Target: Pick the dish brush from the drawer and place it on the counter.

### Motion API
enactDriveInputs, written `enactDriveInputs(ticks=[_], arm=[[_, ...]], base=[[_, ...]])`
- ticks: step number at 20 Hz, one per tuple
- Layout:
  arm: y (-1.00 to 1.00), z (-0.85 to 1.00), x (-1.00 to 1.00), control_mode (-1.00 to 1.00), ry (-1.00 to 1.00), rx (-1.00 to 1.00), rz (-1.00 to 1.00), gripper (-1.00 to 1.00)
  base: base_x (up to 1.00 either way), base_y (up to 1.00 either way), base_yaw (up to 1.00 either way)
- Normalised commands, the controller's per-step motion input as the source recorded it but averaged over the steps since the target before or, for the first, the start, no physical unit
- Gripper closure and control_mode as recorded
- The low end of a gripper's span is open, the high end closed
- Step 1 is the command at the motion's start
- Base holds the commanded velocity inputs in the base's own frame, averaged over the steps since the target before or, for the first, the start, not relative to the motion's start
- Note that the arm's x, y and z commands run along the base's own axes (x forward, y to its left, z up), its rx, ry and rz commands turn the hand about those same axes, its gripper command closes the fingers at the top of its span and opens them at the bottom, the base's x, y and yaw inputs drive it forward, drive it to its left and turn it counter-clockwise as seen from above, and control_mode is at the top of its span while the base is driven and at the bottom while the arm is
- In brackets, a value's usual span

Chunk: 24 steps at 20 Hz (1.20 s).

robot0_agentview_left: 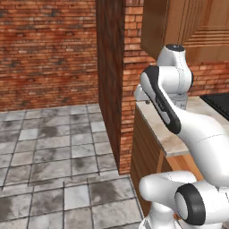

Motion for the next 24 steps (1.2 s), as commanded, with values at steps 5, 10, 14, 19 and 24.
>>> enactDriveInputs(ticks=[5, 10, 14, 19, 24], arm=[[-0.27, 0.0, 0.0, -1.0, 0.0, 0.05, -0.01, -1.0], [-0.86, 0.0, -0.02, -1.0, 0.0, 0.15, -0.05, -1.0], [-1.0, -0.01, -0.05, -1.0, 0.05, 0.16, -0.08, -1.0], [-1.0, -0.13, -0.1, -1.0, 0.2, 0.1, -0.12, -1.0], [-1.0, -0.32, -0.18, -1.0, 0.28, 0.04, -0.13, -1.0]], base=[[0.0, 0.0, 0.0], [0.0, 0.0, 0.0], [0.0, 0.0, 0.0], [0.0, 0.0, 0.0], [0.0, 0.0, 0.0]])
